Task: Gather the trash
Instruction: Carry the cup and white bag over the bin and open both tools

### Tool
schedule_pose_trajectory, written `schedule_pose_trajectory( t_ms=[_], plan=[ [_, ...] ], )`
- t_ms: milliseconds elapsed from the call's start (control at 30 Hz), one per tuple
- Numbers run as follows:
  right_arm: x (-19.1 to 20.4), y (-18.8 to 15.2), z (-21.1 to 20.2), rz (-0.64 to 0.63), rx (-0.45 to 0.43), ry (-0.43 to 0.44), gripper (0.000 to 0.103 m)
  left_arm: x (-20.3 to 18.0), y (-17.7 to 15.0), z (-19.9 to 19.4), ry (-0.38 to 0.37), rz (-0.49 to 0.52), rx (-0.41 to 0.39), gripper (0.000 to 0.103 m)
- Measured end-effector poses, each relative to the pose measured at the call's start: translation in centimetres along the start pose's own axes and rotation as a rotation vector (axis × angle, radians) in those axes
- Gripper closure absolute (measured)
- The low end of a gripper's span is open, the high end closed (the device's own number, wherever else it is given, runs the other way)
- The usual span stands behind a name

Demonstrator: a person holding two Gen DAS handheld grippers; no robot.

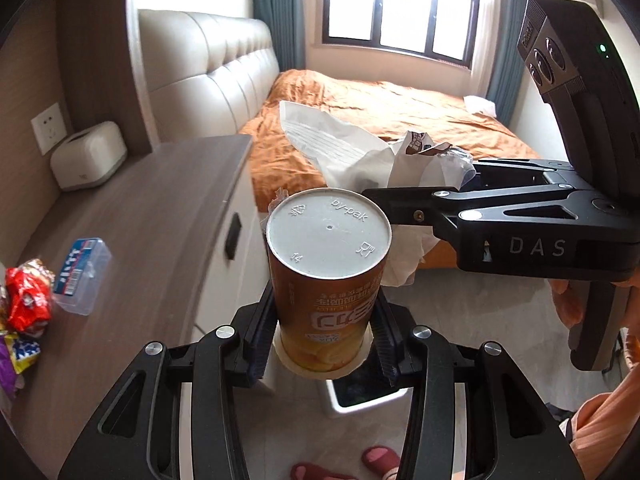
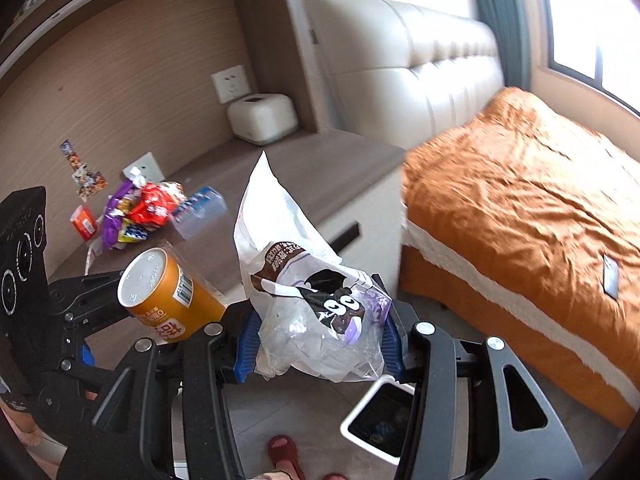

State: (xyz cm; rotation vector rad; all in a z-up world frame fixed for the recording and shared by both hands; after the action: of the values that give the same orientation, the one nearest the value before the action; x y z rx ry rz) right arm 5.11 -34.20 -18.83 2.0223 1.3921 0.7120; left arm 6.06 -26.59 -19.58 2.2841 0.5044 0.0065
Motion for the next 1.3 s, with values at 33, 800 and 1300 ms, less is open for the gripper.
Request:
schedule_pose_trajectory(
  t_ms=[33,800,1300],
  plan=[
    [-0.8,-0.6,0.0,0.016,0.008,-0.008,0.052,-0.7,-0.2,0.7,-0.015,0.005,0.009,0.06],
    [-11.4,-21.7,17.7,0.185,0.293,-0.18,0.052,-3.5,-17.7,26.0,-0.191,0.076,0.252,0.058],
    [-10.5,-26.5,21.2,0.155,0.36,-0.205,0.004,-2.5,-20.9,29.3,-0.144,0.073,0.258,0.005]
  ],
)
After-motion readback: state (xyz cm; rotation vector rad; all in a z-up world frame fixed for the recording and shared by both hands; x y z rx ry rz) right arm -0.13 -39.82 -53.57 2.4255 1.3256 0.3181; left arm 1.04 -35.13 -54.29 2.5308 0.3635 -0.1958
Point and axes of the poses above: each gripper's, at about its wrist camera, not at the fingertips, and z roughly the way its jaws point, x to its left, y to its top, the point moved 8 cm from there along z, roughly the way its jaws point, and after that the axes turned 9 degrees about -y, right-handed, at the moved point
